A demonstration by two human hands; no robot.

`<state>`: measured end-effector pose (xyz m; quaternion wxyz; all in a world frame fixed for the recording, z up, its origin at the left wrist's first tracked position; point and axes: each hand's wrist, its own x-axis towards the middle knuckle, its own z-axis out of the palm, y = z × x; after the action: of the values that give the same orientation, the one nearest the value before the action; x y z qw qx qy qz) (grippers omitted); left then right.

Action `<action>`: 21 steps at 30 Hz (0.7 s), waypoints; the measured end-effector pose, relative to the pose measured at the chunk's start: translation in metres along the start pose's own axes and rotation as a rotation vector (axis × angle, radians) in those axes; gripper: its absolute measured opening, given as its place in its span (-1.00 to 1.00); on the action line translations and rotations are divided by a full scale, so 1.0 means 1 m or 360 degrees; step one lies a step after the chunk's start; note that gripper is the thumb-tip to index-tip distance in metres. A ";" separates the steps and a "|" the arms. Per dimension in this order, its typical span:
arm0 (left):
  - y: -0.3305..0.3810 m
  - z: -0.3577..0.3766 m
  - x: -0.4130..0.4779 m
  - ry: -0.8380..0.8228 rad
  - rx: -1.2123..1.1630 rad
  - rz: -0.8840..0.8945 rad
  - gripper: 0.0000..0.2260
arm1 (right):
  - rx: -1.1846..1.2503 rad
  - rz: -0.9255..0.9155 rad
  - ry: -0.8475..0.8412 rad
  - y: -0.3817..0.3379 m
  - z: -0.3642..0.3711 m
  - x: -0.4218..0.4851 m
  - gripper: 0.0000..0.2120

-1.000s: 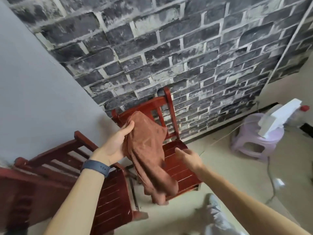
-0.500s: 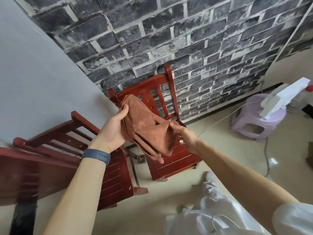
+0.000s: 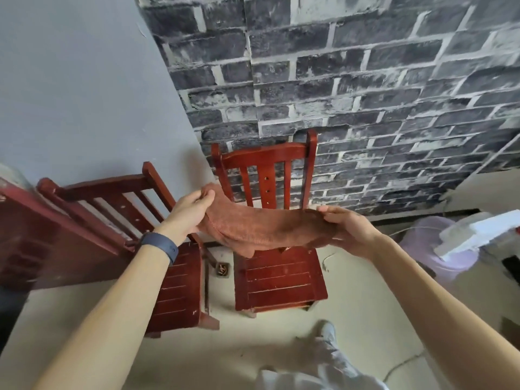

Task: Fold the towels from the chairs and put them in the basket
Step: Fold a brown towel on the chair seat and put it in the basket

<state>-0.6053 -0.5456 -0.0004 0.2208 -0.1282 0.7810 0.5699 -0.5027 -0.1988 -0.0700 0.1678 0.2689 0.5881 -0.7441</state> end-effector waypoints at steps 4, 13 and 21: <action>-0.004 0.005 -0.001 0.0161 -0.0077 0.0051 -0.86 | 0.0105 -0.0044 0.0275 -0.005 0.008 -0.001 -0.70; -0.032 0.001 0.005 0.0274 -0.0672 -0.0192 -0.75 | -0.0041 0.0431 0.0385 -0.008 0.004 0.008 -0.81; -0.056 -0.010 0.002 0.0437 -0.0598 -0.0367 -0.81 | 0.0303 0.0007 0.0430 -0.017 0.007 0.004 -0.96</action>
<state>-0.5843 -0.5723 -0.0456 0.1486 -0.3314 0.6643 0.6533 -0.5168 -0.2007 -0.0583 0.0625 0.3824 0.5314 -0.7533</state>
